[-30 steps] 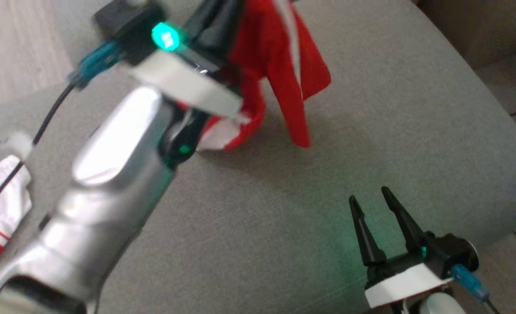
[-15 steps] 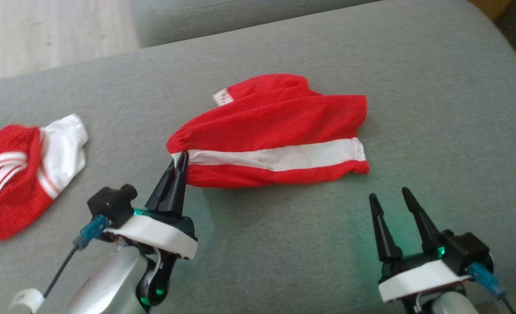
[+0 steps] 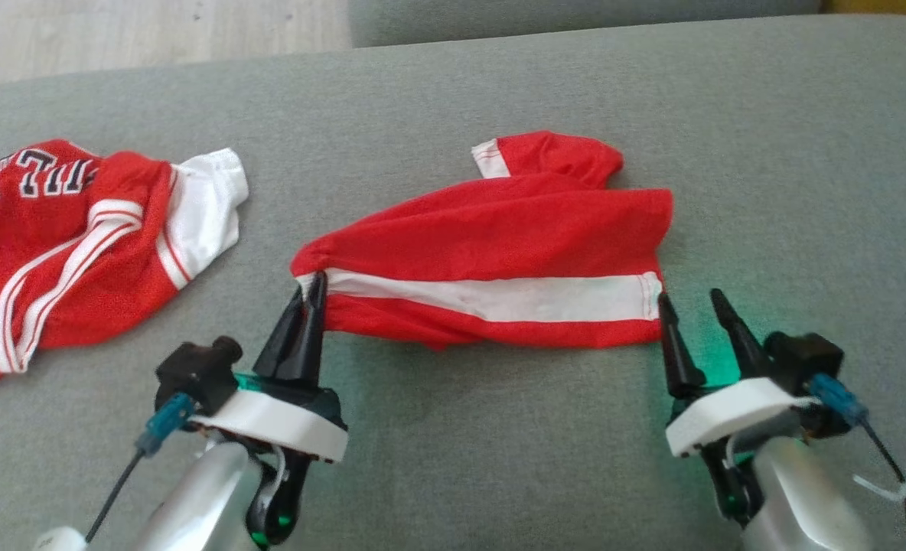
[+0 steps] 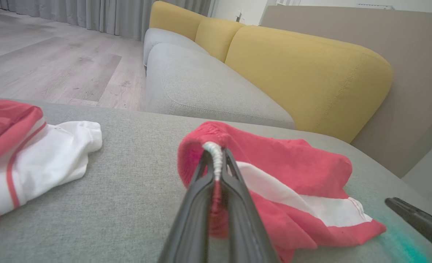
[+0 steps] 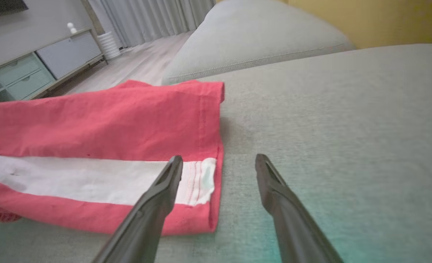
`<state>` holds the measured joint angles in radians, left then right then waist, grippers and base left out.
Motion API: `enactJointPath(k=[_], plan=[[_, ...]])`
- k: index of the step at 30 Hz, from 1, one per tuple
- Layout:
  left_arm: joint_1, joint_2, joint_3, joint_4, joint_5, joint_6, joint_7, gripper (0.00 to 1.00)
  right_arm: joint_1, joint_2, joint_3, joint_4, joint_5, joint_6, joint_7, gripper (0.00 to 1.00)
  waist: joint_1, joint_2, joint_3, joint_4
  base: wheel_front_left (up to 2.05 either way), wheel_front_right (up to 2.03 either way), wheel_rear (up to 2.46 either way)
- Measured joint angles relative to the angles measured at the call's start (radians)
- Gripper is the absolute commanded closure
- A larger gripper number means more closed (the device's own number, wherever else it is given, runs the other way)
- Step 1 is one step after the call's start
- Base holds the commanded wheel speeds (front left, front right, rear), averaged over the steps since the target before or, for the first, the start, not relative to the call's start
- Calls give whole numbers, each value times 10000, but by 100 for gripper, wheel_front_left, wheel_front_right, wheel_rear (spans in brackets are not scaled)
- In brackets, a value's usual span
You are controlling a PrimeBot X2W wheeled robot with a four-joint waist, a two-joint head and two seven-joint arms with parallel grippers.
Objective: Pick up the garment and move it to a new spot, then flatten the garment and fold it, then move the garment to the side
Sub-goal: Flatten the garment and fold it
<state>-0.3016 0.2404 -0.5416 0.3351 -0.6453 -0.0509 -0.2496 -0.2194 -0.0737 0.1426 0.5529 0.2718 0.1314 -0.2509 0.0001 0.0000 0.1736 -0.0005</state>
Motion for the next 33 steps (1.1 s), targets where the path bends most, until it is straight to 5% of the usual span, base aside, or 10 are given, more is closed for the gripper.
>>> enactJointPath(k=[9,24,25,27,29,33], plan=[[2,-495,286,288,441,-385,0,100,-623,-31,1091,1672,717,0,0,0,-1,0,-28,391,0,0,0],[-5,-934,631,633,920,-650,-12,100,-1926,-382,2295,2813,2002,0,-13,0,0,0,149,626,0,0,0],[-5,-943,642,663,922,-650,-12,100,-1985,-389,2345,2817,2036,0,-13,11,0,0,142,637,0,0,0],[-4,-959,690,688,947,-656,-12,100,-2034,-410,2395,2800,2034,0,-13,62,0,0,113,652,0,0,0],[-2,-976,794,711,1022,-729,-12,100,-2018,-460,2416,2786,2031,0,-12,100,0,0,54,652,0,0,0],[27,-976,936,633,1131,-731,-12,100,-1984,-662,2211,2347,1799,0,-12,100,0,0,-138,617,0,0,0]])
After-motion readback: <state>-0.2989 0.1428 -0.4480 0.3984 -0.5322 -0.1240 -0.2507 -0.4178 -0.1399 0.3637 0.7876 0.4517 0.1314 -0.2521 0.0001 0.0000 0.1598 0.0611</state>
